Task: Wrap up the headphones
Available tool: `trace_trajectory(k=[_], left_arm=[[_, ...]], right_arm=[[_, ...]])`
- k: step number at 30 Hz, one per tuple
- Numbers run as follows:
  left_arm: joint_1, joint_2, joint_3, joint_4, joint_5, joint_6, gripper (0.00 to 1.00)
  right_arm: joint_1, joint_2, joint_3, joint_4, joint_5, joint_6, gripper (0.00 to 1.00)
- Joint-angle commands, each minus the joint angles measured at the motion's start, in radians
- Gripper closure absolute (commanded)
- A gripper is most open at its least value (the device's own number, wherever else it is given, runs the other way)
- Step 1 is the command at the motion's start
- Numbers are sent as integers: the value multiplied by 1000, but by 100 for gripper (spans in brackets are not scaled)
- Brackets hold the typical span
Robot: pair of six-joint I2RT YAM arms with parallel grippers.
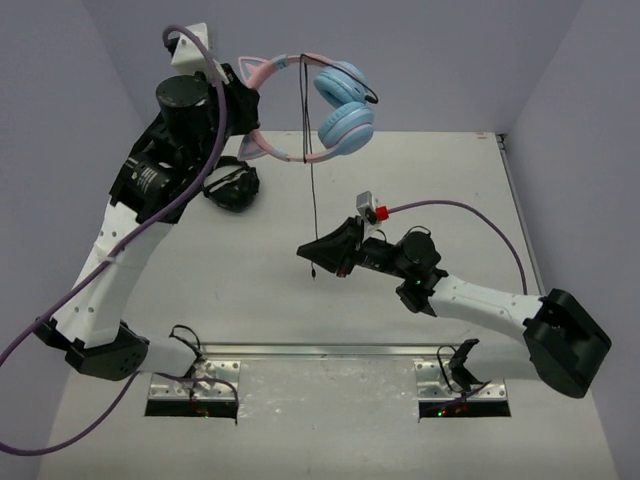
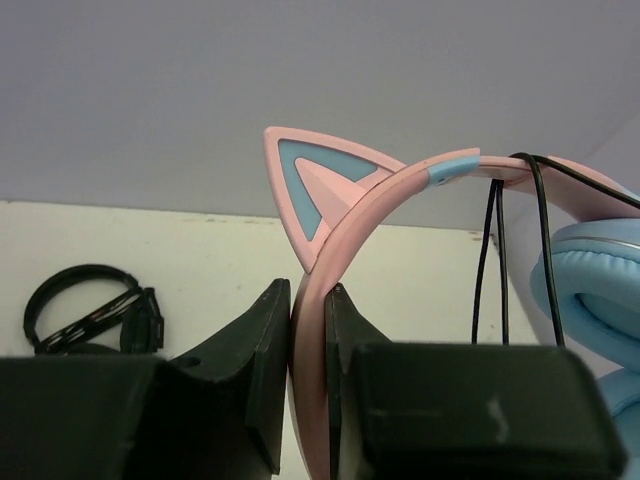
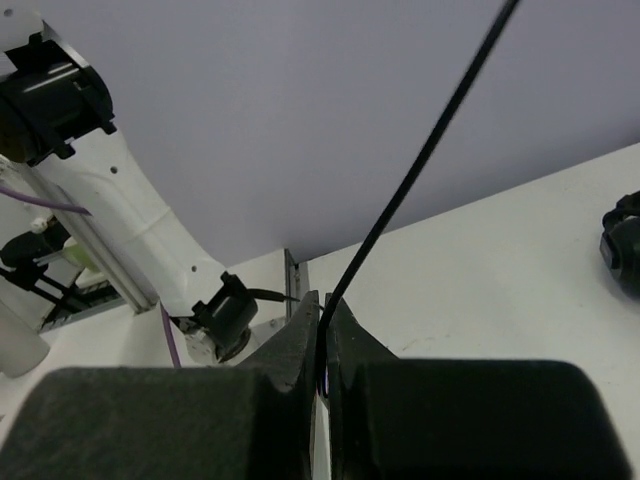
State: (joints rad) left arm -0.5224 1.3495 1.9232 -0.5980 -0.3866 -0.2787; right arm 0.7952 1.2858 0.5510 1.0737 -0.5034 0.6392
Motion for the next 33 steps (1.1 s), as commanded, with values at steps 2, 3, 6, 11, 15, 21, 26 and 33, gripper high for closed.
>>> trace_trajectory(k=[2, 3, 6, 11, 15, 21, 26, 33], left_arm=[[10, 25, 1, 167, -243, -126, 100], [10, 28, -16, 175, -259, -137, 100], [10, 26, -73, 228, -302, -166, 100], [9, 28, -136, 299, -382, -154, 100], [5, 5, -290, 422, -420, -52, 100], [5, -69, -565, 688, -322, 208, 100], [5, -125, -762, 815, -86, 328, 100], [-13, -216, -946, 934, 317, 487, 100]], right_arm=[[97, -101, 13, -207, 83, -105, 99], [108, -114, 23, -237, 88, -124, 99], [131, -140, 75, -362, 88, -147, 99], [153, -154, 197, -590, 72, -190, 99], [164, -143, 320, -826, 52, -266, 99], [162, -145, 530, -1226, 207, -495, 99], [164, -102, 693, -1454, 304, -686, 99], [160, 7, 811, -1709, 453, -972, 99]])
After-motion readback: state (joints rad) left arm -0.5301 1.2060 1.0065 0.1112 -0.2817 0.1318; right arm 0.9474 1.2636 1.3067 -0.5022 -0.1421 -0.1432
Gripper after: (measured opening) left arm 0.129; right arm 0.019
